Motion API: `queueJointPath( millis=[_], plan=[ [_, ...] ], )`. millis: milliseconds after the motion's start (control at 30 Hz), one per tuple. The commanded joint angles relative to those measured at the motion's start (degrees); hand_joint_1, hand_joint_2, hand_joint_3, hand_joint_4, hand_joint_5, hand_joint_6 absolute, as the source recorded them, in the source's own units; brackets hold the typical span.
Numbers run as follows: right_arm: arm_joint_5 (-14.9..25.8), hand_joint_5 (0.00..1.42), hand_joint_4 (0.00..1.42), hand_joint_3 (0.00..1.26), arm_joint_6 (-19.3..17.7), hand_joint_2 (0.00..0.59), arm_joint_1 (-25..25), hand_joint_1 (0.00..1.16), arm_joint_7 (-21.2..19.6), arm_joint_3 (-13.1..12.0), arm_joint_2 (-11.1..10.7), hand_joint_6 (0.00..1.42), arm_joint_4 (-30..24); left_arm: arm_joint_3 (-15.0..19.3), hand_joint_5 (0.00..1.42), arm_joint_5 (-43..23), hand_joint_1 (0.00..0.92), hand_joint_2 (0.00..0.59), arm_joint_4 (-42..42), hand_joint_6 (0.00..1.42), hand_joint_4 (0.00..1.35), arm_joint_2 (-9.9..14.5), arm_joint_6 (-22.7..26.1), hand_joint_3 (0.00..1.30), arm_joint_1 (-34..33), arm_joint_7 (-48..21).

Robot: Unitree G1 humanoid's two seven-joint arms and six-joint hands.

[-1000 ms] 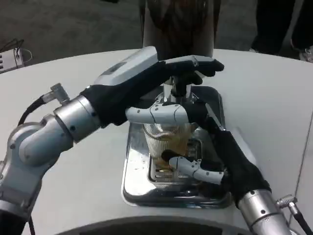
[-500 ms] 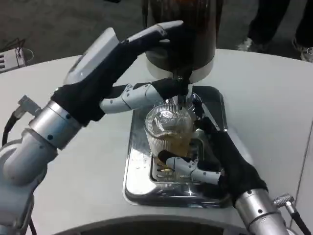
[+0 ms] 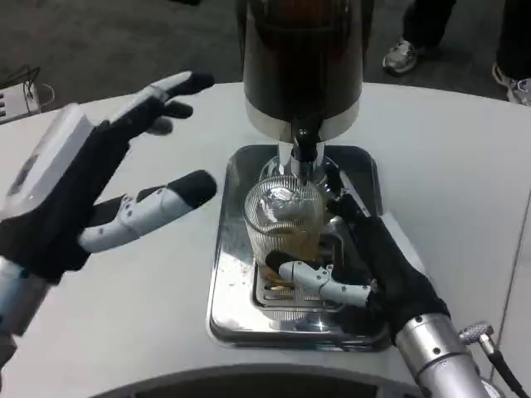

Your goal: Grasp the cup under the faucet to collect the drink, then remove the cup.

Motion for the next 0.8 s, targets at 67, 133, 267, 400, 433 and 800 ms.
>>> queueJointPath(
  millis=[67, 133, 267, 400, 433, 800],
  plan=[
    [0.6, 0.06, 0.0, 0.0, -1.9, 0.212, -1.6, 0.79, -0.4, 0.2, 0.9, 0.08, 2.5, 3.9, 0.16, 5.5, 0.0, 0.088, -7.2, 0.26, 0.07, -0.3, 3.0, 0.16, 9.9, 3.8],
    [0.7, 0.07, 0.0, 0.0, -2.2, 0.213, -2.1, 0.79, -0.6, 0.3, 1.1, 0.08, 3.3, 4.4, 0.12, 6.8, 0.0, 0.088, -9.4, 0.23, 0.03, -1.0, 4.3, 0.14, 13.0, 4.5],
    [0.7, 0.07, 0.0, 0.0, -2.9, 0.207, -3.2, 0.79, -1.2, 0.3, 1.7, 0.1, 5.2, 5.1, 0.08, 7.9, 0.0, 0.087, -12.8, 0.21, 0.0, -2.5, 6.5, 0.11, 18.8, 5.0],
    [0.6, 0.08, 0.0, 0.0, -3.8, 0.207, -4.6, 0.79, -2.1, 0.1, 2.2, 0.1, 7.5, 6.0, 0.08, 7.9, 0.0, 0.086, -15.8, 0.21, 0.0, -3.5, 8.1, 0.11, 24.7, 4.4],
    [0.6, 0.08, 0.0, 0.0, -4.1, 0.207, -5.1, 0.79, -2.4, -0.1, 2.3, 0.1, 8.3, 6.1, 0.08, 7.8, 0.0, 0.086, -16.4, 0.21, 0.0, -3.6, 8.4, 0.11, 25.7, 4.3],
    [0.1, 0.09, 0.0, 0.0, -6.8, 0.207, -9.3, 0.79, -6.7, -0.5, 3.9, 0.11, 15.4, 5.2, 0.08, 8.3, 0.0, 0.086, -19.5, 0.21, 0.0, -3.4, 10.8, 0.11, 31.2, 2.9]
  ],
)
